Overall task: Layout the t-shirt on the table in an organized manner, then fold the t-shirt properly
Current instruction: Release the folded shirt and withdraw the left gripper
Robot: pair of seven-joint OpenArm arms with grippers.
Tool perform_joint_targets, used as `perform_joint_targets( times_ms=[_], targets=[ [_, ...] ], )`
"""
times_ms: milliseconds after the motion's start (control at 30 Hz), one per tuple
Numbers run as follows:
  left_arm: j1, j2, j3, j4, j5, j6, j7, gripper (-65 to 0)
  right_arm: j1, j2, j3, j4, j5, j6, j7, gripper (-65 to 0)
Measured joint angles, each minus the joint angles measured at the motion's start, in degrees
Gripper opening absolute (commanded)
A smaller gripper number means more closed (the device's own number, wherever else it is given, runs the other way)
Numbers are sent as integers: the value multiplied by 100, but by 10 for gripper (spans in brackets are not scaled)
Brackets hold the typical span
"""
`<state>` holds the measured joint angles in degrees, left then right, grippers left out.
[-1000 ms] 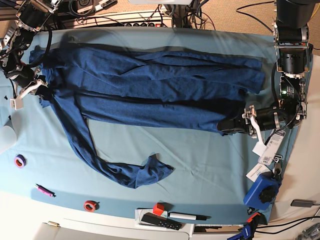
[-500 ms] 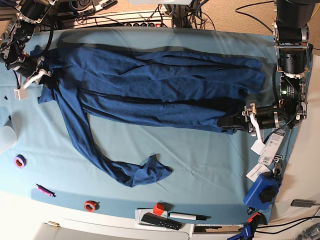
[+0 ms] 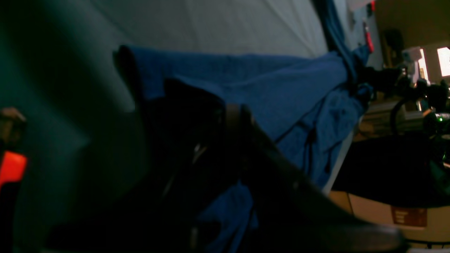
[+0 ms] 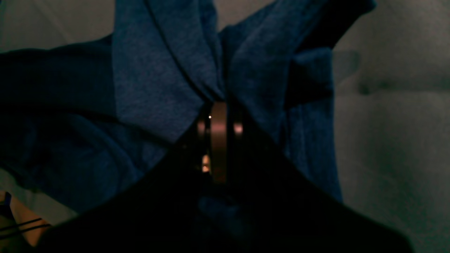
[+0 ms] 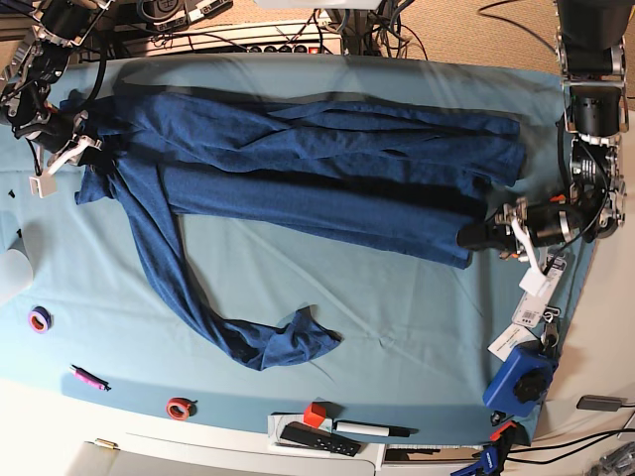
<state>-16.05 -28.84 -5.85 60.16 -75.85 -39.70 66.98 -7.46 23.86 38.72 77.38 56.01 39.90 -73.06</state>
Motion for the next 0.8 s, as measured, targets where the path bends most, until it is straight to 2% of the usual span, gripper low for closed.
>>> perform_joint_targets(
  times_ms=[233,333,400,700,733,800],
  targets=[
    [125,28,0,0,-208,-2,0,-650,0,-107,2,0,-11,2,2,-650],
    [164,28,0,0,-387,-2,302,-650,0,-199,2,0,-17,2,0,-650],
    [155,28,0,0,-474,-2,278,-650,0,-197,2,0,-17,0,0,-650],
    [142,28,0,0,-476,-2,280,-650,0,-197,2,0,-72,2,22,-650],
    [142,28,0,0,-476,-2,280,-616,0,-197,2,0,-76,2,22,-650],
    [144,26,0,0,-468,-2,282,-499,2,-197,2,0,-151,4,50,-545]
  ],
)
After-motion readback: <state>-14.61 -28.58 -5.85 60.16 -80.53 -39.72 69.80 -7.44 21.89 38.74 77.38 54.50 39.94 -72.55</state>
